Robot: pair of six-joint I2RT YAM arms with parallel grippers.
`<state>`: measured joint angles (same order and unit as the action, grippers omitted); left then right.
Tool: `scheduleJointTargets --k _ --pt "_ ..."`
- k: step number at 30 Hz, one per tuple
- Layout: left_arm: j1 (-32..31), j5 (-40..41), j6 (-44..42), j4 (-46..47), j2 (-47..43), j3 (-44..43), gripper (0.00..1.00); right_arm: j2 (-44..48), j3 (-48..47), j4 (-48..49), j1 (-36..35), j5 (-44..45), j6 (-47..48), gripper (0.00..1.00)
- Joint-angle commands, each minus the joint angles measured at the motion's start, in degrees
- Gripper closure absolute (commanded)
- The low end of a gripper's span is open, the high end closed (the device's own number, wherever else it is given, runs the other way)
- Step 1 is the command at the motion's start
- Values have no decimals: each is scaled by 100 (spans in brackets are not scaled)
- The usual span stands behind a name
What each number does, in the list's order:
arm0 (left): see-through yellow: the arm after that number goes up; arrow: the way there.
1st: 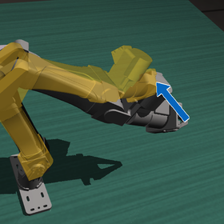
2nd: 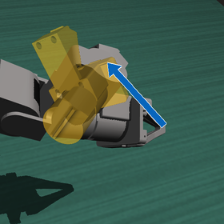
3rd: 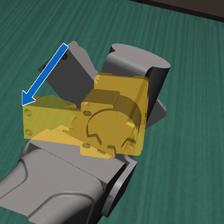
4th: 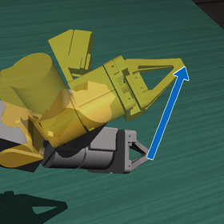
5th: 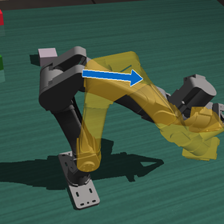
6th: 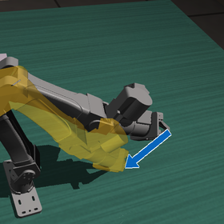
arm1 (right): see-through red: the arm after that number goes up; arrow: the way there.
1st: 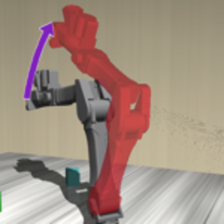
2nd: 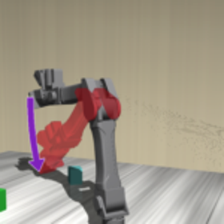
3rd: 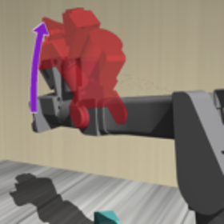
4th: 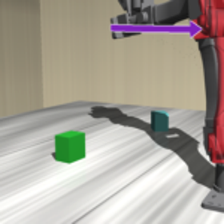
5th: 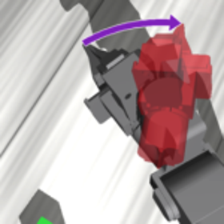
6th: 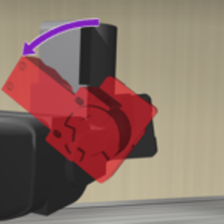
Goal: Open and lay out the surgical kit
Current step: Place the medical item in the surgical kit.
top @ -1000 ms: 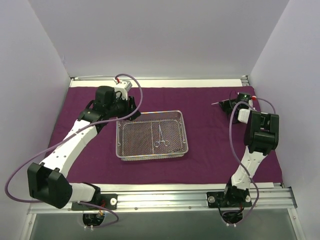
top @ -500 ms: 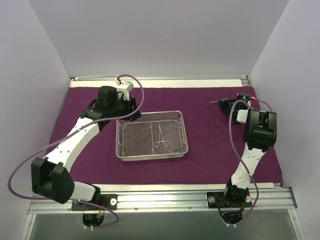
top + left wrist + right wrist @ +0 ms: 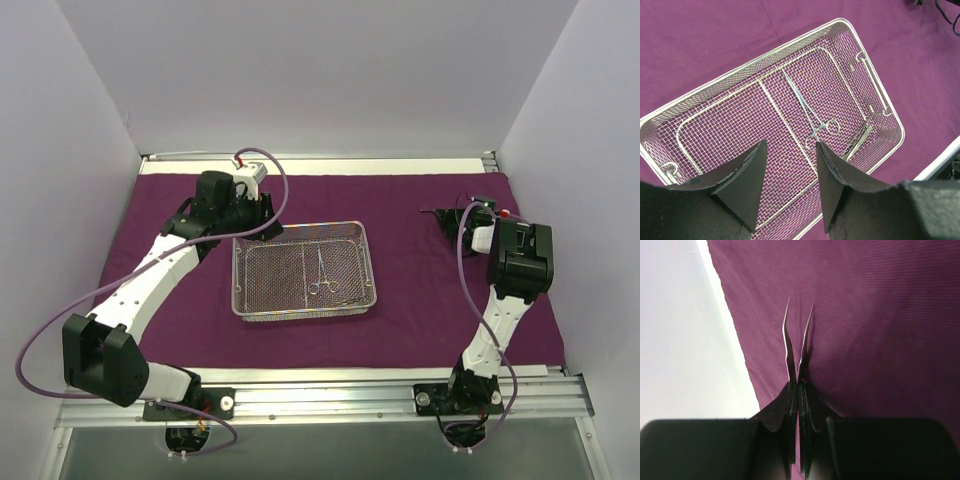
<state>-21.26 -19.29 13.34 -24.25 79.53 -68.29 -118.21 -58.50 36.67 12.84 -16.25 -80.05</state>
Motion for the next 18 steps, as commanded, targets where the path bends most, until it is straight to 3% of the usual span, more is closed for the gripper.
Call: scheduleJointTargets --k 1,8,18 --pt "43 -119 46 114 -16 -246 47 185 49 43 34 263 -177 100" --pt "43 -128 54 114 -34 -202 47 237 14 -159 34 307 -72 96" --pt "43 -154 72 157 -42 -167 47 439 -126 -528 25 280 253 78"
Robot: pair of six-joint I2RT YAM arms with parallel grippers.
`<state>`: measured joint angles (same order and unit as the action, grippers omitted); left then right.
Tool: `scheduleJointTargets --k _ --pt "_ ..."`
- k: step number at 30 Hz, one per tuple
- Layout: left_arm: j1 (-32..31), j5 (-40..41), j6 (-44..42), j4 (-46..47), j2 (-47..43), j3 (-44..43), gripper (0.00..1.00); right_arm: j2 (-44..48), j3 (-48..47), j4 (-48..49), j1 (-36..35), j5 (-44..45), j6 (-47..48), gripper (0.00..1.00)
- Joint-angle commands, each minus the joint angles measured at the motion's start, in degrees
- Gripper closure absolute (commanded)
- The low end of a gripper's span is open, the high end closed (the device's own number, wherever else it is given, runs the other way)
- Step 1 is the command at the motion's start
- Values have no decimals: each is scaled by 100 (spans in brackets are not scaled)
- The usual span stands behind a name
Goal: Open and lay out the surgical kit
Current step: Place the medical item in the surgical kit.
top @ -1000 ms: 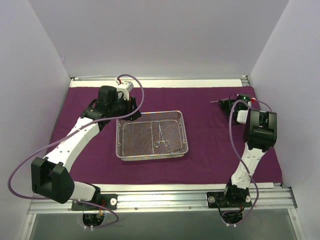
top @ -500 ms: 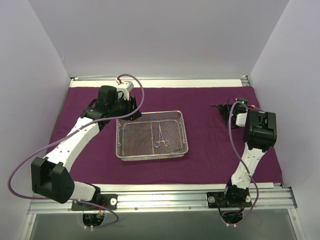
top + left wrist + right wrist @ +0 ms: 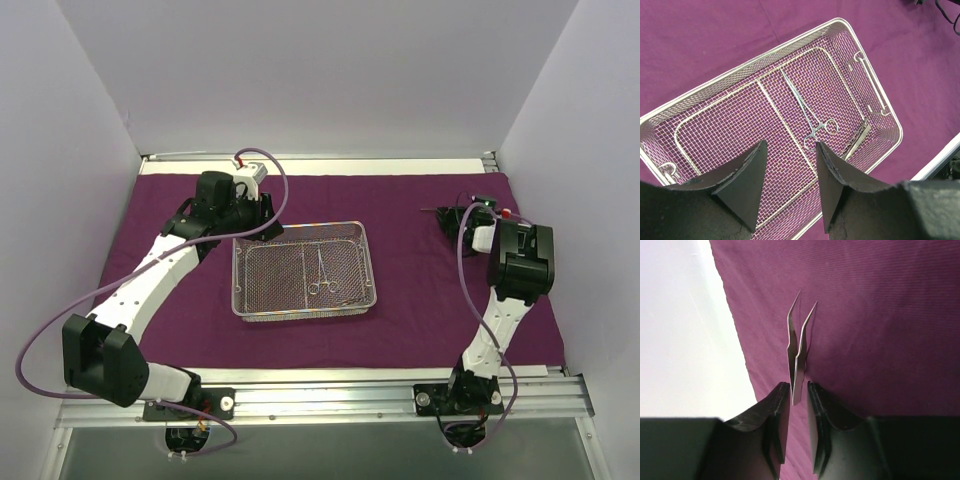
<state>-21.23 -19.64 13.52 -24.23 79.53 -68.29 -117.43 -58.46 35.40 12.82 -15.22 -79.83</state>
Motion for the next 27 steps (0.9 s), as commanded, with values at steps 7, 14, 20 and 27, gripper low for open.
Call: scheduleJointTargets --k 7,14,20,27 --pt "49 -137 54 182 -78 -97 47 730 -192 -736 19 99 512 72" --pt "67 -110 28 147 -95 -53 47 1003 -1964 -3564 -760 186 2863 72" --pt "198 -329 -42 -64 1 114 47 1256 -3803 -5857 -1957 609 5403 71" --pt "251 -646 -148 -381 46 246 47 1460 -4524 -6948 -3276 -270 7591 62"
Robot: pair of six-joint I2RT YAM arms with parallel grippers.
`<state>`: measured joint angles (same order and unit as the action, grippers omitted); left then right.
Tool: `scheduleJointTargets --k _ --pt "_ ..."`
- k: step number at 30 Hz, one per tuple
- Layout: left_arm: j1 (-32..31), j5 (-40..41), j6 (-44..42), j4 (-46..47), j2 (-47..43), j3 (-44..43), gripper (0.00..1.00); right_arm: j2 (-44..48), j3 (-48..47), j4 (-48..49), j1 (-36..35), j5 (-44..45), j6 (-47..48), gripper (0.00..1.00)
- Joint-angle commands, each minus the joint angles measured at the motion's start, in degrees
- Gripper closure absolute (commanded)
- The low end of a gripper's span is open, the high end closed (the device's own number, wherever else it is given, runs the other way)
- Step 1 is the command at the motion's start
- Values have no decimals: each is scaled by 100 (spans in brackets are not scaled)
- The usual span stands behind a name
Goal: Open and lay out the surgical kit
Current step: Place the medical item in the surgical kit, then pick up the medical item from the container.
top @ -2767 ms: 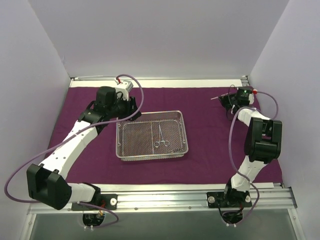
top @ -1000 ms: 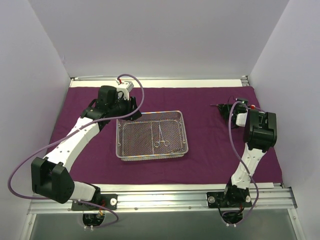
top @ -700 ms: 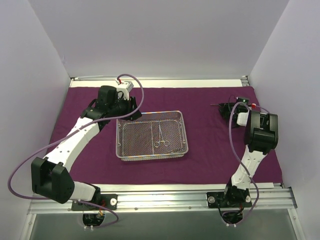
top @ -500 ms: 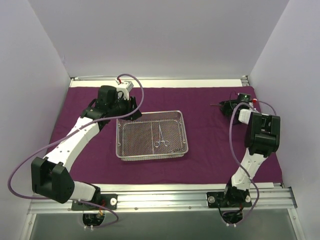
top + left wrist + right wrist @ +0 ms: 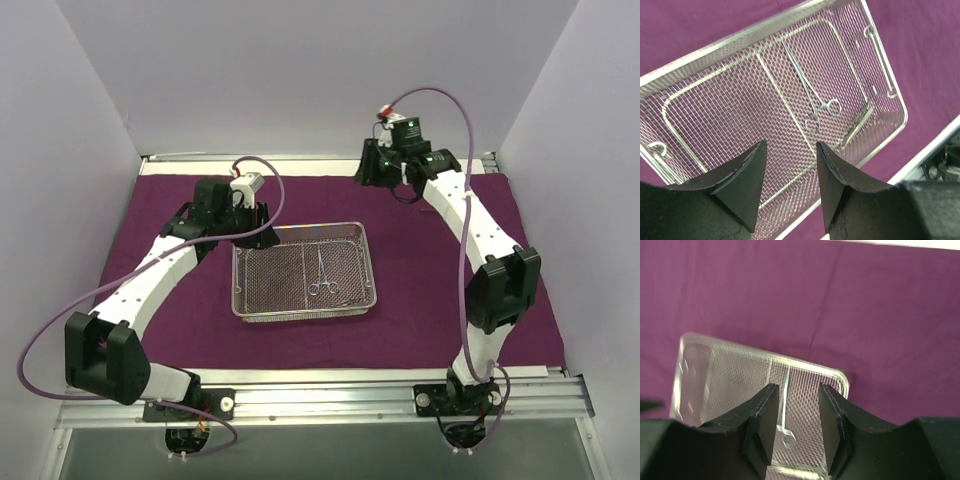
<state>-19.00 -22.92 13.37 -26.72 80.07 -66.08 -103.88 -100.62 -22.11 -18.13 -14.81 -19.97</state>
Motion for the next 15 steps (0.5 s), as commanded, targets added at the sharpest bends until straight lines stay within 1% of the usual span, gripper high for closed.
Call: scheduleJointTargets --k 1,2,3,5,6,9,10,13,15 --pt "28 -345 -124 -140 -18 43 46 61 -361 -1478 -434 -277 1836 62" --pt "28 -380 -115 -140 -53 69 46 43 -414 -1576 -533 -225 1969 62" --pt "28 -415 -80 -149 -71 87 43 25 -432 -1673 -595 -233 2327 62" --pt "11 -477 -36 -158 -149 139 43 -10 -371 -1919 -718 -390 2663 60" --pt "11 -486 25 -158 -185 166 43 -1 -327 -1964 -762 -530 3030 60" --pt "2 -521 122 -167 -343 245 43 34 -81 -2078 -1069 -155 3314 60" --pt "2 -451 157 -176 -395 263 43 -36 -46 -2278 -1113 -258 3654 59" --pt "11 -240 359 -307 -659 333 43 -115 121 -2411 -1359 -233 4060 59" --pt "20 102 587 -421 -949 403 43 -177 226 -2509 -1491 -408 4220 60"
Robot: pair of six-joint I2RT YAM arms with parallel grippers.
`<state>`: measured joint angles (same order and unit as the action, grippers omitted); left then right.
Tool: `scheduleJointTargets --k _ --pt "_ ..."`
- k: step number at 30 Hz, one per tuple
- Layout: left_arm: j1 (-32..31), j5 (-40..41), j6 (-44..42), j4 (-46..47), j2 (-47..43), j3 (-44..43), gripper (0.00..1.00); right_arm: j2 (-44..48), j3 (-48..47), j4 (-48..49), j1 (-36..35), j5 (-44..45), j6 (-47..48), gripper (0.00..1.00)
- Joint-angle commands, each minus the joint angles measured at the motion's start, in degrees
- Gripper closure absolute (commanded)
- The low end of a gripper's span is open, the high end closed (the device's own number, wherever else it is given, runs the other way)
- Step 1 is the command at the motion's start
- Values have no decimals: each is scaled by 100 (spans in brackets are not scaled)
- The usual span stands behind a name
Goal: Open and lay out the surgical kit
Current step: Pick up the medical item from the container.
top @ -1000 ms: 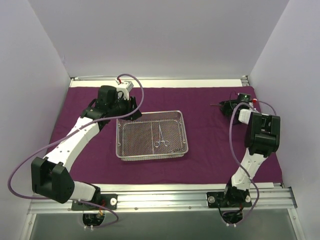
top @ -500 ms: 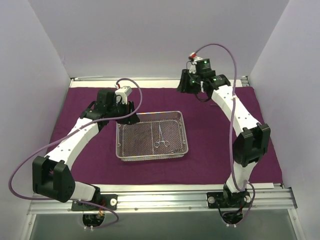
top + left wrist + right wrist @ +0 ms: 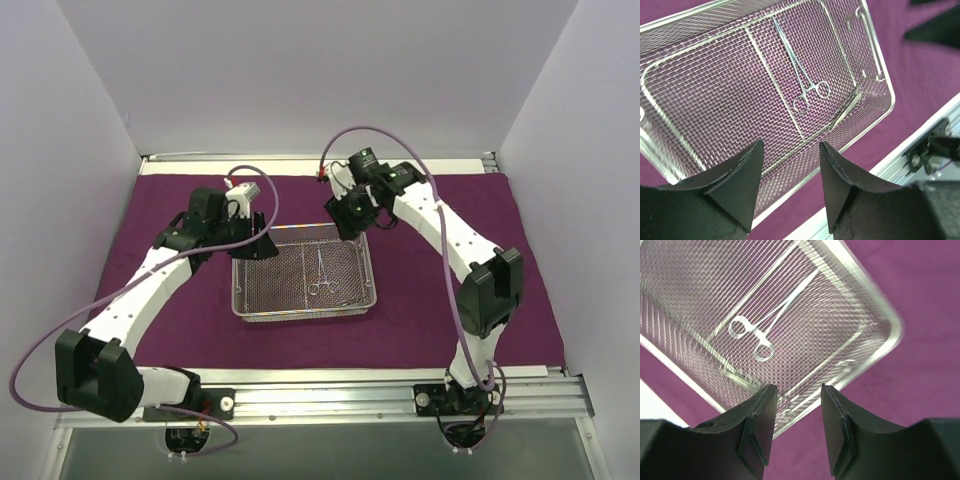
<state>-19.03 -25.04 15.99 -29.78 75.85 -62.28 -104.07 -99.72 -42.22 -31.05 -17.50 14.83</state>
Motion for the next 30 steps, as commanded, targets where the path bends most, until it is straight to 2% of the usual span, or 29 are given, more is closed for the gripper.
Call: scheduleJointTargets --k 1,6,11,20,28,30 --pt "22 437 404 -151 -641 75 43 -201 181 -594 -252 -210 802 60" --pt "57 947 782 -458 -1389 418 43 -263 628 -841 -762 123 978 61" --pt "145 860 950 -292 -1784 857 43 -210 1279 -929 -1237 229 890 60" --pt "347 772 853 -414 -1969 770 42 168 2193 -472 -1360 580 811 60" --pt "356 711 783 -476 -1890 709 42 -69 2458 -68 -1386 748 1030 64" --pt "356 720 757 -485 -1864 691 42 -78 2344 -15 -1351 538 978 65"
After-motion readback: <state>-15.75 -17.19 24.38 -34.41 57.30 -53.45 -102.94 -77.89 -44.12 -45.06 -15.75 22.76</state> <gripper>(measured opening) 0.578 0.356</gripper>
